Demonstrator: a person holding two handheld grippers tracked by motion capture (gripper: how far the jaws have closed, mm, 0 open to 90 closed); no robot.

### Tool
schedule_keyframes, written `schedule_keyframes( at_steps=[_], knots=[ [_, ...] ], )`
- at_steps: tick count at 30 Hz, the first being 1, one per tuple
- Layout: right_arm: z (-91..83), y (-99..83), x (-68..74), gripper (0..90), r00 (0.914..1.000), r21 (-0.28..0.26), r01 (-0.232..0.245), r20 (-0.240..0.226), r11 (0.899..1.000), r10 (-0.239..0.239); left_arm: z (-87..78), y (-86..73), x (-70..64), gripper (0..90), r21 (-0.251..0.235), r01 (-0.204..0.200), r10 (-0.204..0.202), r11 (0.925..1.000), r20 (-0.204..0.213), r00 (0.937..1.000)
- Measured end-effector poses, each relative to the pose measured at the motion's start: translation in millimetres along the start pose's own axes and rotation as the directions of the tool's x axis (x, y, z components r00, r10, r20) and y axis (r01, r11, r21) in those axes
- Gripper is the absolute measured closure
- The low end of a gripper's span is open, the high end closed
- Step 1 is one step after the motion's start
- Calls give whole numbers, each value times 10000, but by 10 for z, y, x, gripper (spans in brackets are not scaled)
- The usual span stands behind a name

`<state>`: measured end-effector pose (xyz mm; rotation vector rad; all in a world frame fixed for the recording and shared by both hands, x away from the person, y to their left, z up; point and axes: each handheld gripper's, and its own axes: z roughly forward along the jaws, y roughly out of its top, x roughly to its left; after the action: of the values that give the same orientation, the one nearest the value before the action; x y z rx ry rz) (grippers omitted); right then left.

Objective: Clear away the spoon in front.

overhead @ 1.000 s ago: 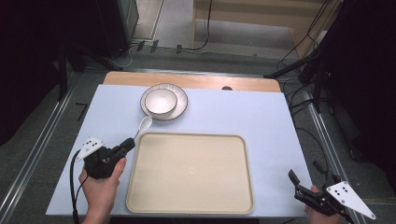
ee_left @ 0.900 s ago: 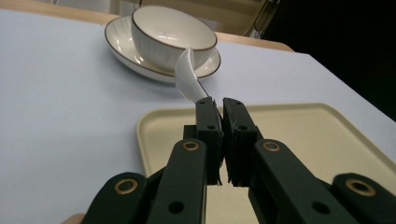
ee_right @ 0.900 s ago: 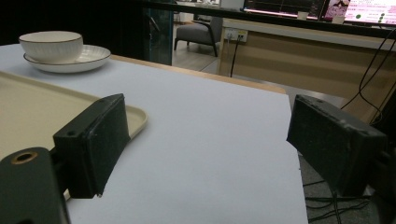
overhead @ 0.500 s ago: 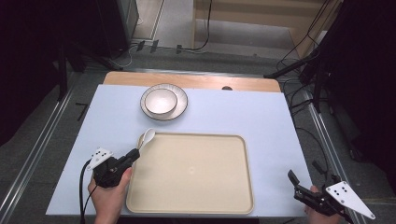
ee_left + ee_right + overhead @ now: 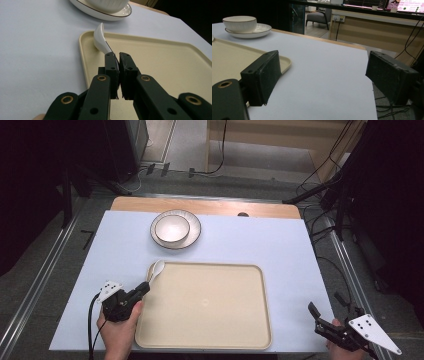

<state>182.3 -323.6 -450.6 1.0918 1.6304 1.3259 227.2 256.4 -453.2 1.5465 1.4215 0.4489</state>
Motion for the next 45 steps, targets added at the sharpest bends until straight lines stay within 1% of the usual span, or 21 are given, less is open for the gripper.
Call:
schedule_keyframes(
  at_steps=[5,7,10,12,14,16,18,20,22,23,24,25,26,28,29,31,32,33,36,39,45],
  knots=[
    [3,1,4,133,10000,-8,8,0,10000,-8,29,-17,-10,851,293,-165,173,9994,-255,9995],
    [3,2,5,133,10000,-8,10,-4,10000,-10,50,-21,-1,796,557,-200,223,9982,-410,9989],
    [1,0,2,133,10000,6,-14,-5,10000,14,77,-30,8,791,879,-282,331,9957,-545,9980],
    [0,-1,-1,133,10000,2,-11,-13,10000,11,86,-34,10,757,909,-287,344,9954,-621,9975],
    [0,0,0,134,10000,7,-7,-12,10000,7,97,-30,6,687,1007,-283,340,9945,-548,9979],
    [-1,0,0,133,10000,4,-15,-14,10000,15,97,-25,-14,608,1000,-429,495,9941,-647,9967],
    [0,-1,-1,133,10000,4,-6,-48,10000,6,95,-7,-24,538,1008,-576,635,9932,-557,9964],
    [0,-1,-1,133,10000,3,-17,-40,10000,17,97,18,-27,436,1045,-698,751,9921,-470,9961],
    [-1,-1,0,133,10000,-2,-17,-46,10000,17,92,42,-26,293,1033,-802,849,9914,-426,9955],
    [-2,-1,1,133,10000,5,-19,-49,10000,19,85,56,-23,244,995,-885,922,9911,-334,9952],
    [-2,-1,0,133,10000,12,-3,-57,10000,3,81,77,-22,183,1012,-923,964,9906,-367,9947],
    [-1,-3,0,133,10000,5,-10,-59,10000,10,74,91,-15,120,1027,-952,988,9901,-305,9946],
    [-1,-3,0,133,10000,10,-10,-63,10000,10,58,109,1,98,935,-951,967,9911,-126,9952],
    [0,-5,0,133,10000,25,-19,-63,10000,19,34,130,17,32,797,-977,983,9920,-32,9952],
    [0,-5,0,133,10000,23,-11,-63,10000,11,16,145,34,7,783,-1081,1071,9911,165,9941],
    [0,-6,0,133,10000,24,3,-68,10000,-2,-35,167,62,0,496,-1197,1178,9916,394,9923],
    [0,-6,0,133,10000,24,3,-68,10000,-2,-35,167,62,0,496,-1197,1178,9916,394,9923],
    [-1,-8,-3,133,10000,50,5,-54,10000,-5,-70,196,95,0,410,-1135,1112,9927,539,9923],
    [-1,-10,-6,133,10000,62,-22,-38,10000,22,-118,223,147,0,226,-1129,1116,9933,502,9925],
    [3,-11,-10,133,10000,62,-16,-25,10000,16,-150,242,190,0,240,-1155,1146,9930,354,9928],
    [8,-13,-12,133,10000,63,-21,-19,10000,22,-197,254,269,0,179,-1359,1351,9906,423,9899]
  ],
)
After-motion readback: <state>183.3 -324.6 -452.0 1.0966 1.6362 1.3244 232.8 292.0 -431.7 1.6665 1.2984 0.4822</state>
